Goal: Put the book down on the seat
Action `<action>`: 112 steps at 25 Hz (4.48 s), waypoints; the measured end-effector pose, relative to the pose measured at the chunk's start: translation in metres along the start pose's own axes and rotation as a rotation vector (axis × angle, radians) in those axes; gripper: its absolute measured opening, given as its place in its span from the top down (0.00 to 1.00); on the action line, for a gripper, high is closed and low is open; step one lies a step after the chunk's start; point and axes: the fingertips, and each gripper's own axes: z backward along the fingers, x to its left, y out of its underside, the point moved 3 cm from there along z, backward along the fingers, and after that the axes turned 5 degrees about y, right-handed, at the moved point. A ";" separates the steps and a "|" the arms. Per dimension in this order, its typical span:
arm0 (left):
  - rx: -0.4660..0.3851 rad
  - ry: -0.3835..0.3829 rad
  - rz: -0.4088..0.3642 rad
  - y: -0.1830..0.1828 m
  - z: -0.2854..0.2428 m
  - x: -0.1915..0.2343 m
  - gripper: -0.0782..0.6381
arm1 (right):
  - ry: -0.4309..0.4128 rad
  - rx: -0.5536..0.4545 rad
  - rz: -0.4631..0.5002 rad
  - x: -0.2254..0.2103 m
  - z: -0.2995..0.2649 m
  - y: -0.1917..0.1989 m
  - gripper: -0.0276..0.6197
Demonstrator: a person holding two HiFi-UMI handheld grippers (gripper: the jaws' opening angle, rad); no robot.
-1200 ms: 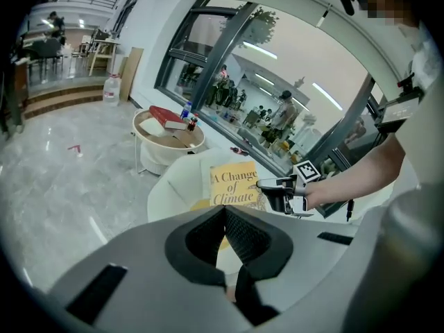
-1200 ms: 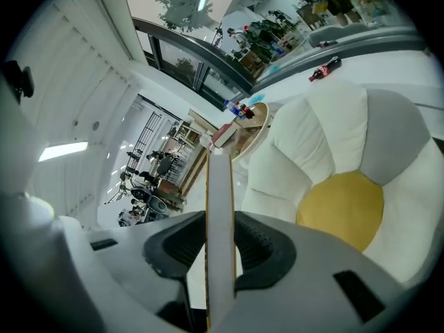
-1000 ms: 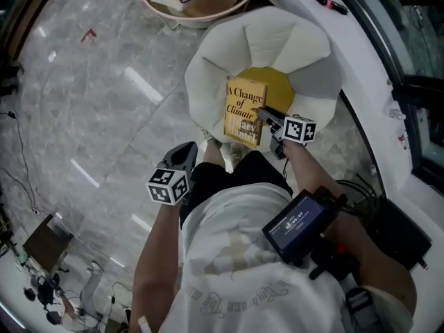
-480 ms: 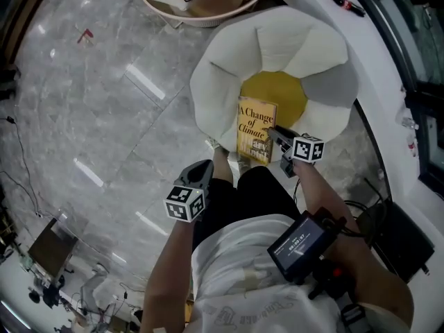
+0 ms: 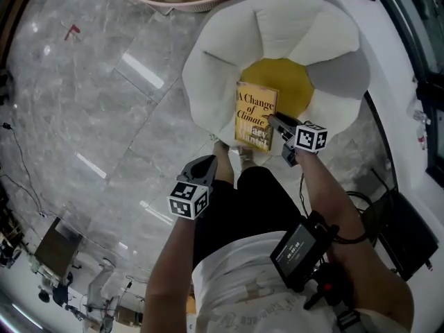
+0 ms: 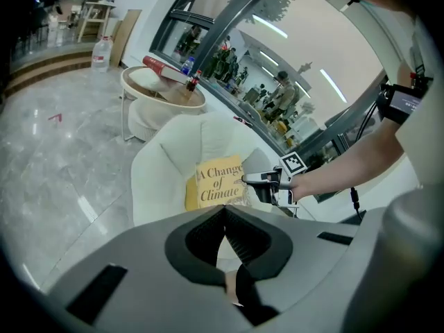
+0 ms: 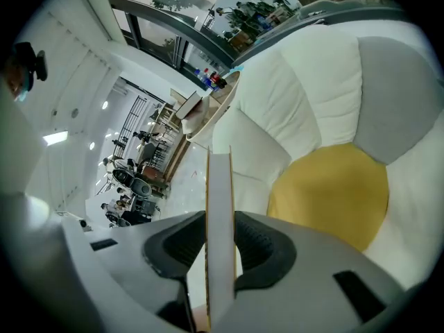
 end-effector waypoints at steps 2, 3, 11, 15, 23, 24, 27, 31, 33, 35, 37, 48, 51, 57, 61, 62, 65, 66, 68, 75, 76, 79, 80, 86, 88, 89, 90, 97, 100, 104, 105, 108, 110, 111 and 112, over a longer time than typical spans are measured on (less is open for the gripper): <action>0.013 0.002 -0.019 0.003 -0.010 0.001 0.88 | -0.005 -0.002 -0.005 -0.009 -0.006 0.002 0.75; 0.018 0.004 -0.027 0.004 -0.015 0.002 0.88 | -0.008 -0.001 -0.007 -0.014 -0.011 0.004 0.75; 0.028 0.027 -0.023 0.028 -0.024 -0.015 0.88 | -0.076 -0.065 0.014 -0.022 -0.012 0.011 0.75; 0.002 0.033 0.015 0.035 -0.023 -0.019 0.88 | -0.141 -0.092 -0.019 -0.024 -0.015 0.012 0.75; -0.020 0.034 0.024 0.037 -0.081 0.041 0.88 | -0.219 -0.140 -0.095 -0.087 -0.117 0.001 0.75; -0.020 0.035 0.028 0.042 -0.079 0.040 0.88 | -0.222 -0.151 -0.109 -0.088 -0.117 0.005 0.75; -0.026 0.029 0.048 0.049 -0.085 0.053 0.88 | -0.226 -0.174 -0.139 -0.102 -0.131 0.007 0.75; -0.035 0.033 0.053 0.045 -0.101 0.065 0.88 | -0.177 -0.184 -0.143 -0.125 -0.147 0.000 0.74; -0.033 0.041 0.053 0.045 -0.103 0.063 0.88 | -0.151 -0.181 -0.149 -0.130 -0.149 0.000 0.74; -0.028 0.044 0.058 0.048 -0.102 0.066 0.88 | -0.083 -0.155 -0.170 -0.140 -0.157 0.003 0.73; -0.032 0.038 0.075 0.051 -0.100 0.074 0.88 | 0.033 -0.099 -0.182 -0.156 -0.167 0.011 0.72; -0.088 0.014 0.109 0.047 -0.099 0.087 0.88 | 0.184 -0.043 -0.093 -0.175 -0.179 0.022 0.81; -0.083 0.023 0.100 0.045 -0.098 0.083 0.88 | 0.252 -0.032 -0.016 -0.174 -0.175 0.021 0.80; -0.065 0.047 0.053 0.033 -0.097 0.074 0.88 | 0.311 -0.070 0.050 -0.164 -0.144 0.001 0.86; -0.052 0.066 0.020 0.019 -0.091 0.060 0.88 | 0.340 -0.067 0.070 -0.157 -0.104 -0.001 0.93; -0.053 0.069 0.010 0.013 -0.088 0.058 0.88 | 0.336 -0.074 0.070 -0.153 -0.095 -0.005 0.93; -0.045 0.076 -0.024 -0.002 -0.080 0.050 0.88 | 0.308 -0.093 0.073 -0.135 -0.068 -0.012 0.93; -0.041 0.077 -0.038 -0.006 -0.077 0.046 0.88 | 0.297 -0.094 0.079 -0.128 -0.059 -0.012 0.93; -0.038 0.078 -0.070 -0.016 -0.071 0.039 0.88 | 0.268 -0.103 0.092 -0.113 -0.043 -0.015 0.93; -0.046 0.068 -0.098 -0.010 -0.057 0.004 0.88 | 0.157 -0.155 0.124 -0.081 0.007 0.001 0.94; -0.052 0.065 -0.102 -0.007 -0.058 0.000 0.88 | 0.147 -0.164 0.134 -0.080 0.012 0.001 0.94; -0.045 0.065 -0.111 0.004 -0.050 -0.017 0.88 | 0.129 -0.182 0.150 -0.068 0.037 0.007 0.94; -0.040 0.066 -0.115 0.007 -0.046 -0.023 0.88 | 0.125 -0.186 0.154 -0.063 0.046 0.009 0.94; -0.015 0.049 -0.174 0.018 -0.033 -0.043 0.88 | 0.098 -0.242 0.158 -0.053 0.089 0.027 0.94; -0.028 0.050 -0.187 0.011 -0.026 -0.050 0.88 | 0.090 -0.262 0.175 -0.044 0.102 0.028 0.94; -0.037 0.055 -0.185 0.009 -0.022 -0.055 0.88 | 0.088 -0.268 0.185 -0.039 0.109 0.031 0.94; -0.045 0.062 -0.182 0.006 -0.017 -0.060 0.88 | 0.088 -0.272 0.193 -0.033 0.116 0.034 0.94; -0.080 0.074 -0.225 -0.016 0.015 -0.094 0.88 | 0.064 -0.325 0.213 0.016 0.158 0.041 0.94; -0.070 0.077 -0.242 -0.016 0.027 -0.107 0.88 | 0.044 -0.345 0.235 0.042 0.178 0.045 0.94; -0.051 0.062 -0.291 -0.021 0.037 -0.111 0.88 | -0.003 -0.397 0.267 0.067 0.202 0.034 0.94; -0.051 0.057 -0.304 -0.023 0.039 -0.112 0.88 | -0.012 -0.412 0.277 0.071 0.207 0.030 0.94; -0.064 0.049 -0.338 -0.031 0.048 -0.120 0.88 | -0.032 -0.453 0.302 0.087 0.226 0.021 0.94; -0.089 0.062 -0.363 -0.040 0.057 -0.133 0.88 | -0.046 -0.479 0.319 0.098 0.239 0.017 0.94; -0.105 0.071 -0.375 -0.046 0.060 -0.140 0.88 | -0.053 -0.492 0.328 0.103 0.246 0.014 0.94; -0.120 0.079 -0.385 -0.051 0.063 -0.148 0.88 | -0.060 -0.504 0.337 0.108 0.253 0.011 0.94</action>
